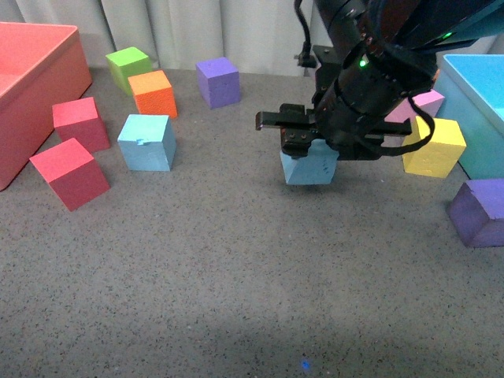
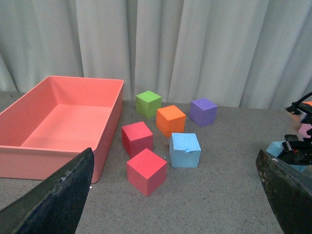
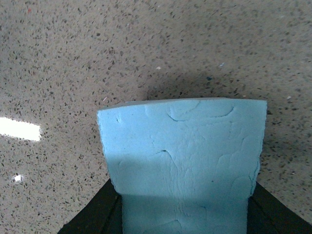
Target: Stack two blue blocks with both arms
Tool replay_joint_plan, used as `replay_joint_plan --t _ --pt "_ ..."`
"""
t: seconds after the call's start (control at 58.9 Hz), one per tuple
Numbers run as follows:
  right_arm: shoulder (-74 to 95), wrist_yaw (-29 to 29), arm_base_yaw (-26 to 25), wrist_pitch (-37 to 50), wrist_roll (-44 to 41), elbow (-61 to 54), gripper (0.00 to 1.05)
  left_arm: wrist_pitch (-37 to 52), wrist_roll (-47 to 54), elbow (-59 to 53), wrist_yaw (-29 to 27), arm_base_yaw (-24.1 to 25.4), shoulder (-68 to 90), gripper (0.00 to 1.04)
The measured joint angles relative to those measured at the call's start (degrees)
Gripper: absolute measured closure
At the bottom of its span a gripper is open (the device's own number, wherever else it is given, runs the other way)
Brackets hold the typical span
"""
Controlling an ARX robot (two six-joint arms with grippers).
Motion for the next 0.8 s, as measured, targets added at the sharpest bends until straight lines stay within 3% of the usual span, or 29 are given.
replay_joint_plan --t 0.577,0.797 --pt "4.09 1.99 2.29 -2.56 2.75 4.76 0.60 0.00 0.00 0.00 0.00 -0.02 0.00 0.07" --pt "3.34 1.75 2.12 -1.18 4.52 4.15 0.26 0.00 0.00 0.00 0.00 -0.02 0.00 0.07"
